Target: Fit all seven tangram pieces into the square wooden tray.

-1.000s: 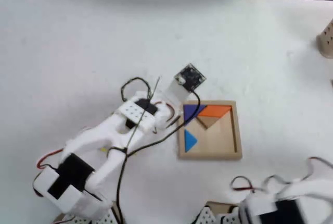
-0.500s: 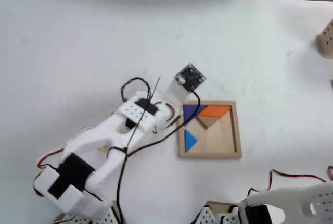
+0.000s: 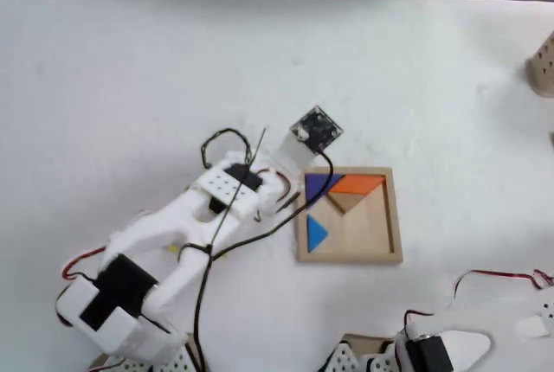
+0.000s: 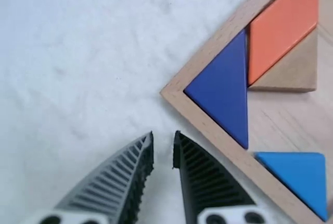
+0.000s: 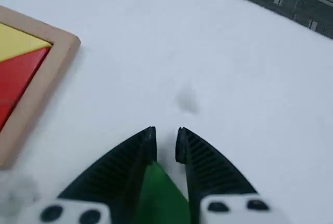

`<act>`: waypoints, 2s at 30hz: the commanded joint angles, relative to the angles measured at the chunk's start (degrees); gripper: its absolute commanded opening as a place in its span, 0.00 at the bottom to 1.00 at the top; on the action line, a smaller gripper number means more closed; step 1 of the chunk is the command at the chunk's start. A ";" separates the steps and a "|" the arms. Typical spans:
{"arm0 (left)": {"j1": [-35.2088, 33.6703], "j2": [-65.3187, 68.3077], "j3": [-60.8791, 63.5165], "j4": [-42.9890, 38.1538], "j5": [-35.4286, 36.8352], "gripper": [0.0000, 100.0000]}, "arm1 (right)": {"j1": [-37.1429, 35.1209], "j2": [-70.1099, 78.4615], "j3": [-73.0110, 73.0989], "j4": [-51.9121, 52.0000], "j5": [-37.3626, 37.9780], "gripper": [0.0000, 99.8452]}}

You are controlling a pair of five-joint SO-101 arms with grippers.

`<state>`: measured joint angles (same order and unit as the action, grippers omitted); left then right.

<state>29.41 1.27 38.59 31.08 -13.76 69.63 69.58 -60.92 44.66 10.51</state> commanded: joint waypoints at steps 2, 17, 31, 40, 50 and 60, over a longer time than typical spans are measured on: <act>-0.84 -0.75 -1.49 -0.70 -0.70 0.09 | -0.22 6.64 -14.07 2.42 -0.79 0.07; -0.84 -0.75 -1.49 -0.70 -0.70 0.09 | -1.89 12.18 -34.37 43.21 -0.70 0.07; -0.84 -0.75 -1.49 -0.70 -0.70 0.09 | -3.38 9.80 -31.47 54.46 -0.70 0.07; -0.84 -0.75 -1.49 -0.70 -0.70 0.09 | -4.26 -7.60 -4.84 54.29 -0.62 0.07; -0.84 -0.75 -1.49 -0.70 -0.70 0.09 | -5.58 -25.10 16.97 54.20 6.86 0.02; -0.84 -0.75 -1.49 -0.70 -0.70 0.09 | -4.35 -45.93 37.45 51.65 12.22 0.02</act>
<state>29.41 1.27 38.59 31.08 -13.76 64.70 33.19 -27.43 97.85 21.67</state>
